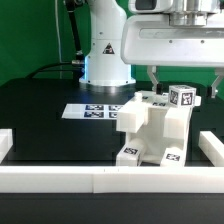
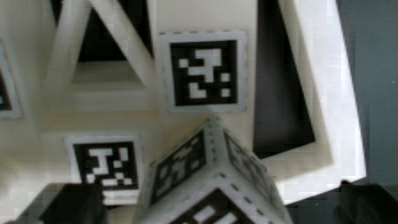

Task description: Assemble chair

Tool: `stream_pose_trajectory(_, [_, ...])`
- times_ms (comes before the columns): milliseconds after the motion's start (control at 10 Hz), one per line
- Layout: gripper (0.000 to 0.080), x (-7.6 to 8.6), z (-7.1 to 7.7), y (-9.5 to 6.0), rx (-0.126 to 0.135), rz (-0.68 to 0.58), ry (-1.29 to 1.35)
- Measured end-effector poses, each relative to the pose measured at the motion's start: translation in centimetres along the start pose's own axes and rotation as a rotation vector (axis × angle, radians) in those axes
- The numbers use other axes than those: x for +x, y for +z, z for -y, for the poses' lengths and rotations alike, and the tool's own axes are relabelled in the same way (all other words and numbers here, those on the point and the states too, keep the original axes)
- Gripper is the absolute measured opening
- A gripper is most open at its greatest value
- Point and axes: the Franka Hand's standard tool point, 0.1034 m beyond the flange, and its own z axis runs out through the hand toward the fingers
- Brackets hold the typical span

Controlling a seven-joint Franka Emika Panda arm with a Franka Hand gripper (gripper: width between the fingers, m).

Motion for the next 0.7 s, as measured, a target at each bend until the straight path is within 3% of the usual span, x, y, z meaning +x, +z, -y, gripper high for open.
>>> stream_pose_trajectory(500, [0.0639,0.04,-0.17,0.03,-0.001,-0.001,-0.222])
stream_pose_trajectory(700, [0.0283,0.06,-0.20,0.03,-0.001,-0.001,-0.221])
